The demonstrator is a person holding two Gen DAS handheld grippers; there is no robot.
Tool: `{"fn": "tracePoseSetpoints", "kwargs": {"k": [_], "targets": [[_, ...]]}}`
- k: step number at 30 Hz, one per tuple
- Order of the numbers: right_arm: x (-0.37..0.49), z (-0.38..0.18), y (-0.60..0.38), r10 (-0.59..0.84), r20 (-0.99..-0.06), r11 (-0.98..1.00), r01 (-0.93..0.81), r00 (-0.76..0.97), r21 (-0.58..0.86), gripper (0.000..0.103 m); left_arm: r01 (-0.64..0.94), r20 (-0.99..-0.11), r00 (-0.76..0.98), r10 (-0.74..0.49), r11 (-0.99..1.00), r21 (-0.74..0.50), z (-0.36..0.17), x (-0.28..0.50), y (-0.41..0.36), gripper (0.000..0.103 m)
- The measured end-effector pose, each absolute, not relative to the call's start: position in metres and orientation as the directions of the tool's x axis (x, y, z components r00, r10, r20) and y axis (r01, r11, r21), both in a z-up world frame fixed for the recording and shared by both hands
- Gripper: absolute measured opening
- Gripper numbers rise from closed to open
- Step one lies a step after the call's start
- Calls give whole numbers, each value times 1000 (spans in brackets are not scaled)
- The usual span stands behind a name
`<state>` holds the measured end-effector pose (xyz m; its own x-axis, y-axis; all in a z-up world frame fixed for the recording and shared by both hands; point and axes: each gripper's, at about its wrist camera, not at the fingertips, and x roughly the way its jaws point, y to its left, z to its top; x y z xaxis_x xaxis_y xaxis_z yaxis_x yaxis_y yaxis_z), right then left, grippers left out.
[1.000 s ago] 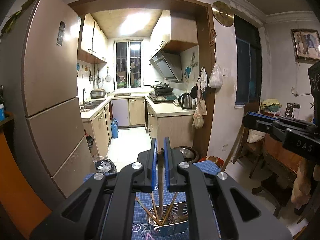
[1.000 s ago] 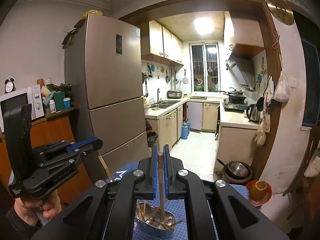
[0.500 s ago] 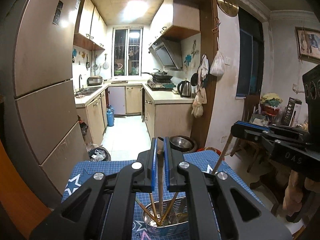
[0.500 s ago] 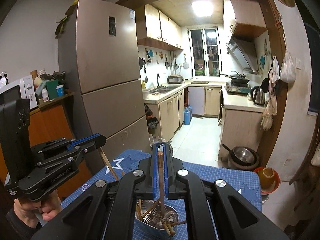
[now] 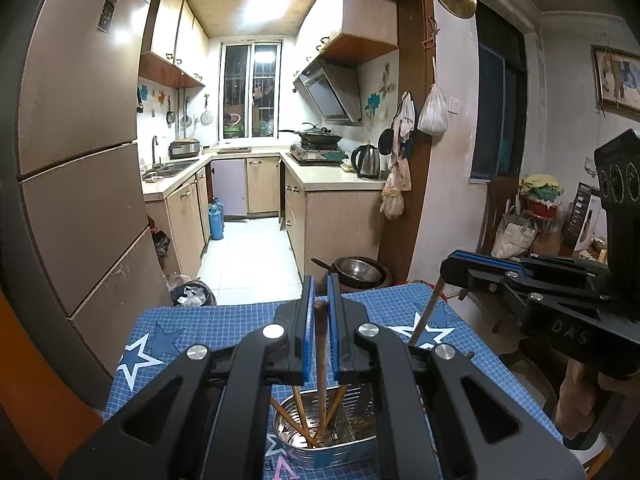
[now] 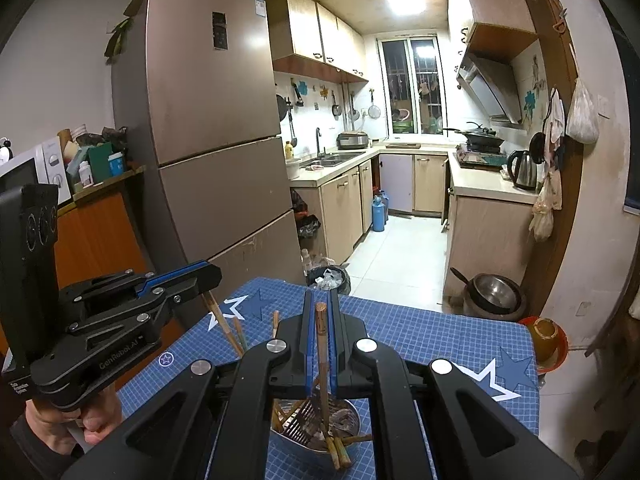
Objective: Organize utensils
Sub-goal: 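Lower the left tool's chopstick into the holder while the right tool lowers its chopstick in, then open the left tool over the holder while the right tool releases its chopstick, then move the right tool to a chopstick and close while the left tool grasps another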
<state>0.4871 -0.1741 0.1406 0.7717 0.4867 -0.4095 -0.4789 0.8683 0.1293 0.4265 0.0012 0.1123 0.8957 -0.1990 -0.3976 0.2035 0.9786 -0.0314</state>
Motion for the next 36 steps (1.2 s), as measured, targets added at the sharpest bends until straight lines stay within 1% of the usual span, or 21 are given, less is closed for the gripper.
{"fn": "tracePoseSetpoints", "kwargs": {"k": [5, 6, 7, 8, 9, 11, 17, 20, 22, 24, 25, 28, 30, 32, 33, 34, 36], "targets": [[487, 136, -174, 490, -413, 866, -484, 768, 127, 7, 203, -411, 890, -198, 979, -33, 109, 432, 2, 6], [487, 135, -174, 490, -413, 866, -483, 768, 128, 10, 206, -414, 888, -201, 978, -34, 109, 432, 2, 8], [487, 136, -174, 492, -410, 865, -484, 768, 131, 21, 207, -415, 887, -202, 978, -34, 107, 431, 2, 10], [486, 136, -175, 493, -404, 865, -484, 770, 133, 28, 208, -415, 888, -200, 978, -28, 107, 431, 1, 18], [484, 136, -175, 496, -399, 864, -486, 771, 135, 31, 207, -413, 889, -198, 978, -24, 106, 430, 0, 28], [482, 137, -174, 496, -397, 864, -486, 772, 134, 32, 205, -405, 893, -193, 979, -15, 106, 427, -2, 39], [460, 145, -184, 498, -370, 863, -488, 784, 128, 32, 197, -404, 895, -187, 980, -17, 107, 414, -2, 40], [422, 147, -201, 505, -340, 859, -499, 793, 113, 32, 207, -392, 898, -198, 978, -18, 107, 389, -4, 40], [391, 141, -218, 504, -322, 860, -499, 802, 103, 37, 222, -383, 900, -209, 975, -11, 104, 363, -7, 43], [350, 125, -243, 498, -307, 865, -492, 811, 101, 42, 235, -373, 901, -220, 972, -6, 95, 335, -8, 50], [335, 115, -252, 488, -309, 870, -484, 816, 95, 45, 245, -375, 899, -227, 969, 1, 87, 318, -10, 51], [288, 64, -280, 446, -362, 889, -452, 819, 72, 46, 271, -407, 879, -249, 963, -3, 53, 276, -19, 52], [267, 14, -293, 405, -461, 900, -433, 789, 49, 46, 285, -449, 855, -260, 958, -12, 24, 256, -29, 52], [258, -29, -299, 385, -560, 898, -437, 733, 46, 41, 307, -509, 813, -282, 951, -37, -11, 242, -43, 52], [253, -51, -301, 368, -609, 898, -437, 702, 39, 32, 320, -547, 785, -291, 946, -45, -33, 235, -54, 52], [250, -66, -302, 363, -640, 896, -443, 678, 39, 27, 333, -573, 764, -297, 942, -45, -47, 230, -63, 52], [245, -94, -300, 350, -694, 890, -455, 629, 37, 26, 356, -638, 705, -309, 933, -58, -86, 219, -86, 52]]}}
